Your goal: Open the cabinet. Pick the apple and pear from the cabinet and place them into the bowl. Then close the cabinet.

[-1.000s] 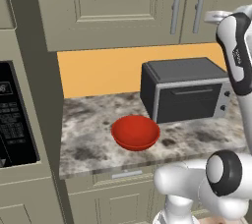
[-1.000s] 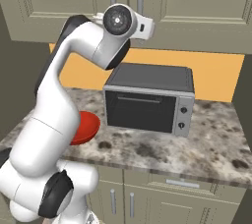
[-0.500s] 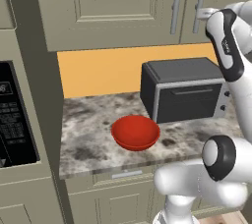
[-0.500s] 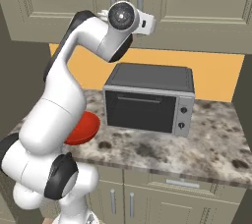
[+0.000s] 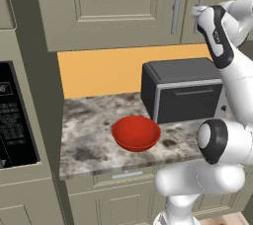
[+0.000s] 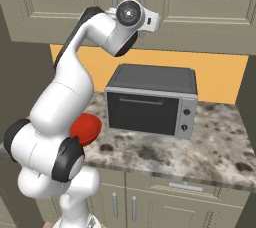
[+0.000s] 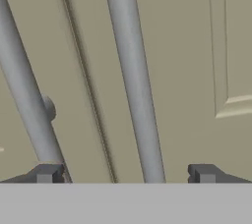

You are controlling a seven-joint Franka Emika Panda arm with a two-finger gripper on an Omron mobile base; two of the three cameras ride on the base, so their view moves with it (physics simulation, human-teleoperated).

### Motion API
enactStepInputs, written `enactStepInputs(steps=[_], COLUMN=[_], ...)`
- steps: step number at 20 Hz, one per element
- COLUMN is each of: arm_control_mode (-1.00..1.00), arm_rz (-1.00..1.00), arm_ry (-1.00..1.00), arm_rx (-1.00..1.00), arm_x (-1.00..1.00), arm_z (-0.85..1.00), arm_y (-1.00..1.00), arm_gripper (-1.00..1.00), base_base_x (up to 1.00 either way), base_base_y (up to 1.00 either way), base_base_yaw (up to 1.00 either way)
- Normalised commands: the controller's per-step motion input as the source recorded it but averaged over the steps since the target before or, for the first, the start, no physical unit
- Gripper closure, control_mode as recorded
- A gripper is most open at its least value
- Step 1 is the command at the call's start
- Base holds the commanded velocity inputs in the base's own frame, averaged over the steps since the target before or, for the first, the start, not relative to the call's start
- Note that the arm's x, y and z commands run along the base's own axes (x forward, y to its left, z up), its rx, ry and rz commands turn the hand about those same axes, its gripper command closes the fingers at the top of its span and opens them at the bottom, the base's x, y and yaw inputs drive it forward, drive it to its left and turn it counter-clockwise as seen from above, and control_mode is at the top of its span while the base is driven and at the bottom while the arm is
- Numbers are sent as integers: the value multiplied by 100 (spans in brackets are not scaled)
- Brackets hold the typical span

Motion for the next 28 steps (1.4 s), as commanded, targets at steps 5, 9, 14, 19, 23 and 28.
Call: enactStepInputs(steps=[5,9,14,19,23,28], arm_control_mode=[-100,-100,-100,-100,-100,-100], arm_rz=[0,0,0,0,0,0], arm_ry=[0,0,0,0,0,0], arm_rx=[0,0,0,0,0,0], arm_x=[40,41,40,36,40,36], arm_z=[-6,-9,-12,-9,-6,-9], arm_y=[-16,-18,-12,-3,-3,-4], arm_gripper=[-100,-100,-100,-100,-100,-100], base_base_x=[0,0,0,0,0,0], base_base_y=[0,0,0,0,0,0], base_base_yaw=[0,0,0,0,0,0])
